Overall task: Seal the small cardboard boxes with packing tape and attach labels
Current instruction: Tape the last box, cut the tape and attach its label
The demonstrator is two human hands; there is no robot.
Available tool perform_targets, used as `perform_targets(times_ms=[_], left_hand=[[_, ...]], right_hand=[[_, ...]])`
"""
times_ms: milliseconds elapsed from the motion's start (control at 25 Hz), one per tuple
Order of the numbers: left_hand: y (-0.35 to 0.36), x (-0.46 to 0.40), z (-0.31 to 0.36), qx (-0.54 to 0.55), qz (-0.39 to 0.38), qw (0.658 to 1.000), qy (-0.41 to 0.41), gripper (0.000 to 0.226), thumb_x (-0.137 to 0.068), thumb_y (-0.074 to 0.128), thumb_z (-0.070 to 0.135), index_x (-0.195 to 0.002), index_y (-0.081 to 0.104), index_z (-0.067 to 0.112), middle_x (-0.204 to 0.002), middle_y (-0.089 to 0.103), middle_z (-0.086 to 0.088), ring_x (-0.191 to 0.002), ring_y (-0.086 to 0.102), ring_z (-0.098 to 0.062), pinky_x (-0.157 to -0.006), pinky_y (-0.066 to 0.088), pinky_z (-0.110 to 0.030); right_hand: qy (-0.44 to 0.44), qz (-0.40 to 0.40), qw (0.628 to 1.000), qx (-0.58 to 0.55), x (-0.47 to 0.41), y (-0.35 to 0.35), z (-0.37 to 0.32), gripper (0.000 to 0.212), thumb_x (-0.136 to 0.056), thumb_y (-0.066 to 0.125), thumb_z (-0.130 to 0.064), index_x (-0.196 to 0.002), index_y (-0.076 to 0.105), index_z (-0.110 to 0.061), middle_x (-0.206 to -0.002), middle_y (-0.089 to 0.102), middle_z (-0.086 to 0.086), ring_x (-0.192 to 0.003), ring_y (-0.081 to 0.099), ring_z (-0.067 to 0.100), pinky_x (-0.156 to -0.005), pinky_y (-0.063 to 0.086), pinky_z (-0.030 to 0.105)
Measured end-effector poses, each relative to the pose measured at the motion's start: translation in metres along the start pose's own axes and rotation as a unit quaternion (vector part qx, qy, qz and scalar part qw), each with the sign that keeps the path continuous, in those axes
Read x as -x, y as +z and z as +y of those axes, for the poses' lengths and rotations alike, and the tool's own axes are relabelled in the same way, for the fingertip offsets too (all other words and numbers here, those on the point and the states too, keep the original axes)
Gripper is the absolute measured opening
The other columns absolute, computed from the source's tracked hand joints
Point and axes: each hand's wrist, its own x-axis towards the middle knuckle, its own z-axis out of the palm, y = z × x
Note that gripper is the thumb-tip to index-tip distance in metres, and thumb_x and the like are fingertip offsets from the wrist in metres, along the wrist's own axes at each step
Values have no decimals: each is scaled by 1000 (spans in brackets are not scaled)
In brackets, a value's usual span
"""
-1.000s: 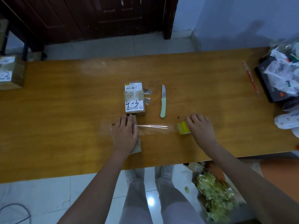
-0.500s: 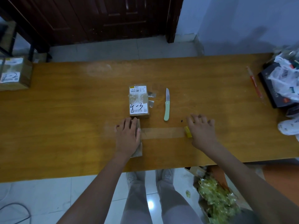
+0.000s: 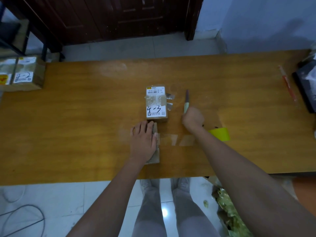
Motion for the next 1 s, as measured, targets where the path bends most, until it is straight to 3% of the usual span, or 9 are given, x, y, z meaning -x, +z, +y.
perform_targets(times_ms=[160, 320, 560, 840, 1000], left_hand=[[3, 2, -1, -11, 4, 1000, 7, 52, -97, 30, 40, -138, 50, 13, -134, 52, -10, -124, 45, -28, -104, 36, -47], [4, 1, 0, -13, -4, 1000, 1, 53, -97, 32, 41, -139, 49, 13, -135, 52, -10, -125, 45, -29, -104, 35, -48], [2, 2, -3, -23, -7, 1000, 20, 54, -97, 29, 40, -139, 49, 12, -133, 53, -11, -123, 46, -29, -101, 37, -47], [3, 3, -5, -30, -3, 999, 19, 51, -97, 32, 38, -138, 48, 12, -133, 52, -11, -123, 45, -29, -101, 36, -47], [2, 3, -5, -25, -6, 1000, 17, 51, -97, 31, 38, -138, 47, 12, -133, 51, -10, -123, 45, -28, -101, 36, -47]], right_hand=[[-11, 7, 987, -163, 4, -23, 2, 30, -95, 49, -21, -113, 60, 1, -111, 65, 21, -102, 62, 38, -82, 53, 43], [-75, 76, 962, -251, 70, -32, 26, 26, -97, 50, -23, -107, 54, 0, -93, 67, 20, -85, 62, 39, -69, 49, 42], [-153, -43, 982, -101, 179, 35, 49, 32, -102, 36, -38, -112, 51, -11, -77, 67, 9, -64, 65, 25, -56, 51, 36], [-166, -52, 984, -35, 188, 70, 33, 27, -103, 32, -37, -109, 47, -16, -78, 66, 5, -64, 64, 21, -54, 50, 31], [-157, -33, 987, -13, 191, 76, 32, 25, -102, 33, -38, -106, 47, -18, -67, 55, -4, -52, 55, 13, -44, 36, 23]])
